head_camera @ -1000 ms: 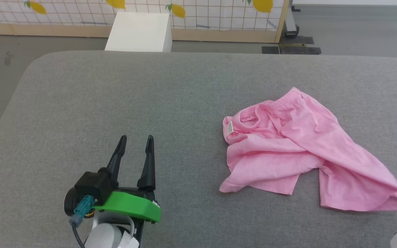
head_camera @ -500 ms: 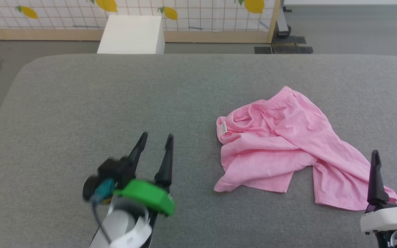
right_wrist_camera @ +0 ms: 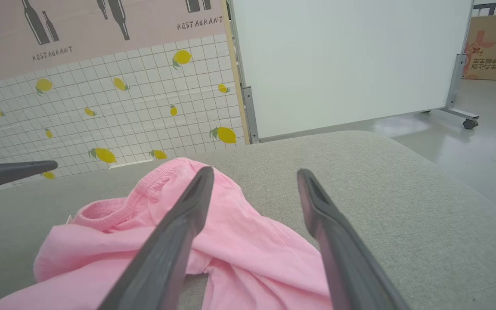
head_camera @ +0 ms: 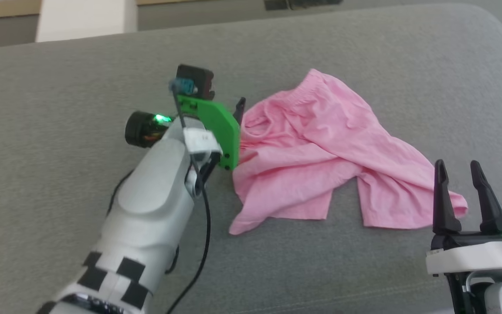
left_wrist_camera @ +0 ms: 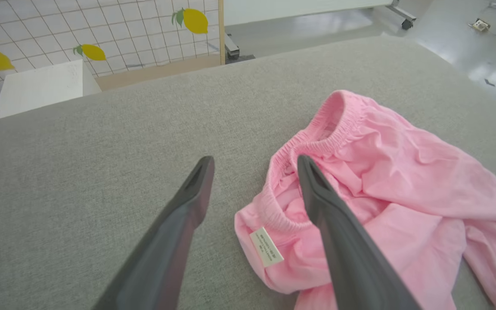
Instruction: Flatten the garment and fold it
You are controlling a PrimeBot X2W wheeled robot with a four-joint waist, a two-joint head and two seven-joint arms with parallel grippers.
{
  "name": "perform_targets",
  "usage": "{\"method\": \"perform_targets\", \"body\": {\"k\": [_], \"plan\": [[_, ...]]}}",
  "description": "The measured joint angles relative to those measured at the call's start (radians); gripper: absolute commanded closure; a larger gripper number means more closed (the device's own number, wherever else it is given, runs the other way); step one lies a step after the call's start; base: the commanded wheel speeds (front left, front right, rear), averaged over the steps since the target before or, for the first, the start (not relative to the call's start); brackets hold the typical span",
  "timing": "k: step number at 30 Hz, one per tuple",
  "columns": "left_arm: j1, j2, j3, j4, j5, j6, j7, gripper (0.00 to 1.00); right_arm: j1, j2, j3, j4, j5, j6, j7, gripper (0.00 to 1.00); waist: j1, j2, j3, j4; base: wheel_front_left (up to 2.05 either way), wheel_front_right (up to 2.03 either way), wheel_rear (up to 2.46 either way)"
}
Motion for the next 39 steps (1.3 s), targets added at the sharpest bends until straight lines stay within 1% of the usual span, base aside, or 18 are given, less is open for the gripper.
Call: {"method": "perform_targets", "body": {"k": [3,8,10,12,13,14,15,17,19,21,24,29,31,34,39], "plan": [[-0.064,0.0,-0.007,0.085,0.0,0.01,0.084,0.0,-0.007,0.0,0.013,0.001,0.01,0.0,-0.004,0.0,0.0,0.0,0.028,-0.038,0.0,0.0,0.0],[-0.131,0.007,-0.031,0.211,0.002,0.035,0.256,0.0,-0.013,0.0,0.032,0.005,0.022,0.0,-0.013,0.0,0.0,0.0,0.068,-0.092,0.0,0.0,0.0],[-0.149,0.017,-0.056,0.257,0.017,0.047,0.334,0.0,-0.013,0.0,0.035,0.007,0.024,0.0,-0.019,0.0,0.0,0.0,0.083,-0.111,0.0,0.0,0.0],[-0.164,0.023,-0.078,0.287,0.04,0.047,0.401,0.0,-0.013,0.0,0.036,0.009,0.026,0.0,-0.02,0.0,0.0,0.0,0.094,-0.124,0.0,0.0,0.0],[-0.178,0.024,-0.083,0.295,0.042,0.047,0.434,0.22,-0.013,0.0,0.037,0.01,0.026,0.0,-0.02,0.0,0.0,0.0,0.098,-0.129,0.0,0.0,0.0],[-0.189,0.025,-0.09,0.299,0.042,0.044,0.459,0.84,-0.013,0.0,0.038,0.01,0.026,0.0,-0.02,0.0,0.0,0.0,0.1,-0.133,0.0,0.0,0.0],[-0.193,0.025,-0.094,0.299,0.043,0.039,0.471,1.0,-0.013,0.0,0.038,0.01,0.026,0.0,-0.021,0.0,0.0,0.0,0.1,-0.134,0.0,0.0,0.0],[-0.193,0.025,-0.096,0.29,0.042,0.029,0.47,1.0,-0.013,0.0,0.036,0.011,0.025,0.0,-0.021,0.0,0.0,0.0,0.097,-0.131,0.0,0.0,0.0],[-0.177,0.028,-0.079,0.27,0.031,0.032,0.416,1.0,-0.013,0.0,0.038,0.011,0.025,0.0,-0.021,0.0,0.0,0.0,0.091,-0.126,0.0,0.0,0.0],[-0.138,0.044,-0.048,0.237,0.013,0.048,0.332,1.0,-0.012,0.0,0.035,0.011,0.022,0.0,-0.021,0.0,0.0001,0.0,0.077,-0.119,0.0,0.0,0.0],[-0.054,0.069,-0.006,0.182,-0.026,0.068,0.232,1.0,-0.009,0.0,0.022,0.011,0.015,0.0,-0.021,0.0,0.0001,0.0,0.051,-0.103,0.0,0.0,0.0],[0.146,0.107,0.059,0.05,-0.085,0.106,0.13,1.0,0.018,-0.001,-0.007,0.003,0.005,0.0,-0.012,0.0,0.0,0.0,0.002,-0.051,0.0,0.0,0.0],[0.245,0.131,0.086,-0.027,-0.098,0.141,0.107,1.0,0.029,0.0,-0.011,-0.003,-0.001,0.0,-0.002,0.0,-0.0001,0.0,-0.018,-0.023,0.0,0.0,0.0],[0.383,0.165,0.114,-0.144,-0.123,0.187,0.107,1.0,0.041,-0.001,-0.021,-0.015,-0.002,0.0,0.01,0.0,-0.0001,-0.0001,-0.044,0.019,0.0,0.0,0.0],[0.587,0.2,0.145,-0.344,-0.148,0.27,0.156,1.0,0.051,0.0,-0.019,-0.027,-0.002,0.0,0.024,0.0,-0.0001,0.0,-0.08,0.088,0.0,0.0,0.0]]}}
